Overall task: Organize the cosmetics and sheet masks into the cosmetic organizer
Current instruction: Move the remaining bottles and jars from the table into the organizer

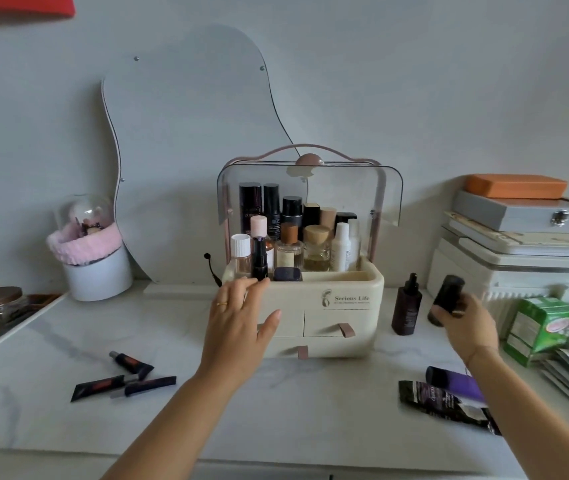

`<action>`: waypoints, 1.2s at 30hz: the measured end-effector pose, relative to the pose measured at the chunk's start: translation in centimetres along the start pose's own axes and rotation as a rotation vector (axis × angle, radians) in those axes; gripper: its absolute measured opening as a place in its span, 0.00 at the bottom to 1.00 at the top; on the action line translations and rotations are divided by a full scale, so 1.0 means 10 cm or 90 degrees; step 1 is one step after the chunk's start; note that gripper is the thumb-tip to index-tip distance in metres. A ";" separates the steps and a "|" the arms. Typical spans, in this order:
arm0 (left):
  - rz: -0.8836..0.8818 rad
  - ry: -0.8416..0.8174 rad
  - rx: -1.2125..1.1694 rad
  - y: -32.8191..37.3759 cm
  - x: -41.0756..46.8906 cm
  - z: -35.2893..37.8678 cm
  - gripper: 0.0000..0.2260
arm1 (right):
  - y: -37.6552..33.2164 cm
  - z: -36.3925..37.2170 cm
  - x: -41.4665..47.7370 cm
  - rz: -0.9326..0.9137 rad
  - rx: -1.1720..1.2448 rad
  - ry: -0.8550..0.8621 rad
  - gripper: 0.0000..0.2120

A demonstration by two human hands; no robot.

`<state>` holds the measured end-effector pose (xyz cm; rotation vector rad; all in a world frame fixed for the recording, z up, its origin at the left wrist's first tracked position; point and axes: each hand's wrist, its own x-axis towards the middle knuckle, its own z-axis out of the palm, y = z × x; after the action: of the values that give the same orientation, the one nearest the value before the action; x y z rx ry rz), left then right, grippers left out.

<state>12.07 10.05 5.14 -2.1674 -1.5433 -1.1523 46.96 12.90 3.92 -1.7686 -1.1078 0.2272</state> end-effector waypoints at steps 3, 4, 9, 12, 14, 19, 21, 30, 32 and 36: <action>-0.002 0.009 0.009 0.00 0.00 0.03 0.24 | -0.38 -0.17 -0.29 -0.123 0.066 0.145 0.16; -0.004 0.013 0.012 0.00 -0.01 0.04 0.24 | -0.55 -0.20 -0.42 -0.175 0.105 0.131 0.16; 0.006 0.028 0.030 0.00 0.01 0.09 0.22 | -1.30 0.01 -0.88 -0.348 0.189 -0.137 0.13; 0.004 0.016 0.016 -0.01 0.03 0.08 0.21 | -1.53 0.26 -0.80 -0.342 0.174 -0.166 0.12; 0.002 0.001 0.006 -0.02 0.03 0.05 0.21 | -1.59 0.42 -0.69 -0.311 0.120 -0.178 0.13; 0.001 -0.017 -0.012 -0.03 0.03 0.03 0.22 | -1.64 0.65 -0.54 -0.280 -0.091 -0.261 0.12; -0.003 -0.019 -0.023 -0.02 0.02 0.03 0.23 | -1.67 0.67 -0.53 -0.272 -0.136 -0.298 0.11; 0.000 -0.030 -0.065 -0.05 -0.03 0.04 0.23 | -1.21 0.24 -0.54 -0.303 0.165 0.062 0.08; 0.006 -0.026 -0.070 -0.04 -0.04 0.05 0.23 | -0.87 0.11 -0.38 -0.193 0.193 0.156 0.12; -0.012 -0.007 -0.082 0.03 -0.06 0.08 0.24 | -0.33 0.12 -0.04 0.052 0.116 -0.065 0.26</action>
<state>12.58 9.98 4.22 -2.2485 -1.5365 -1.2807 44.15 13.65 5.95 -1.6553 -1.0528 0.4595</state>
